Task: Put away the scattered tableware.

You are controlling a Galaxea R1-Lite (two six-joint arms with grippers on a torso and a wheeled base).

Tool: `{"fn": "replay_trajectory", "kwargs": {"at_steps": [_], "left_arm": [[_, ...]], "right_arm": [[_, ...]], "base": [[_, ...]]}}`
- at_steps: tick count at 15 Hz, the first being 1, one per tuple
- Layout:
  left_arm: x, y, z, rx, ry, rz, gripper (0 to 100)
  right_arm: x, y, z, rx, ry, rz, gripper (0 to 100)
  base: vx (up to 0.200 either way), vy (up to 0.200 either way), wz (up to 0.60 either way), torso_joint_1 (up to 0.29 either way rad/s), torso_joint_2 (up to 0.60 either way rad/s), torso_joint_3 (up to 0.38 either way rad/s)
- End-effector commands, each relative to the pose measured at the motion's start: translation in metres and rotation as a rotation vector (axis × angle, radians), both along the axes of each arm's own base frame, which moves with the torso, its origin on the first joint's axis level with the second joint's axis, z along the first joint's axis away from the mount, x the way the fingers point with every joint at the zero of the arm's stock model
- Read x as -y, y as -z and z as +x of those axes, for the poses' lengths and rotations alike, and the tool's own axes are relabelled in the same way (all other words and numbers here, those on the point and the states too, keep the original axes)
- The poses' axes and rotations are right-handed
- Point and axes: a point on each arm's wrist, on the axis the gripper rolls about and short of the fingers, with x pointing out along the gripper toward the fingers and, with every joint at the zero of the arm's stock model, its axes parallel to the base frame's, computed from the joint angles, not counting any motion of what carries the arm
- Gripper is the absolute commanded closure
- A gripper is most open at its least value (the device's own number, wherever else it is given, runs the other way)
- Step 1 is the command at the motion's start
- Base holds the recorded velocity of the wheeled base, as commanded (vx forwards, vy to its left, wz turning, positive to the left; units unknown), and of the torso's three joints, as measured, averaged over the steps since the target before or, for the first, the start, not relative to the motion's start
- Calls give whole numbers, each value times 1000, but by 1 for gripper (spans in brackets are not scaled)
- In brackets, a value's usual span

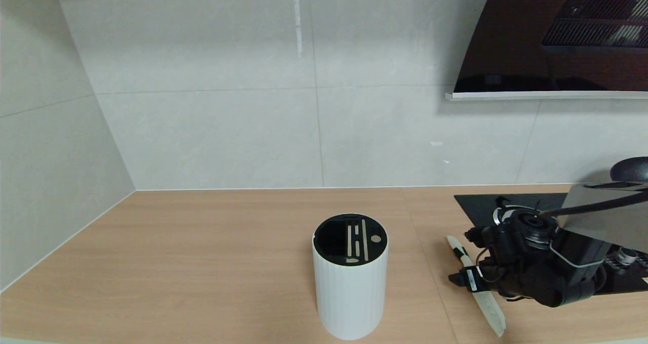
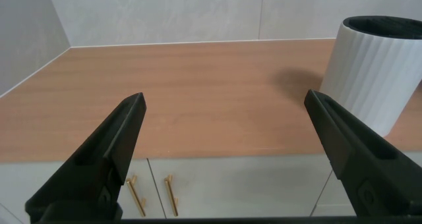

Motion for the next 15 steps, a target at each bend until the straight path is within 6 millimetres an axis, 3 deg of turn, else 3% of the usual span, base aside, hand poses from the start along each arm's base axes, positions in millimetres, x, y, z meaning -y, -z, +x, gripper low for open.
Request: {"fn": "replay_trajectory", "kwargs": {"at_steps": [1, 14, 15], "left_arm": [[0, 0, 0, 0, 0, 0, 0], [0, 0, 0, 0, 0, 0, 0], [0, 0, 0, 0, 0, 0, 0]], "right_arm": [[0, 3, 3, 1, 7, -3, 0], [2, 11, 9, 4, 42, -31, 0], [1, 10, 10, 16, 43, -28, 100]], "base": [[0, 0, 0, 0, 0, 0], [0, 0, 0, 0, 0, 0], [0, 0, 0, 0, 0, 0]]}}
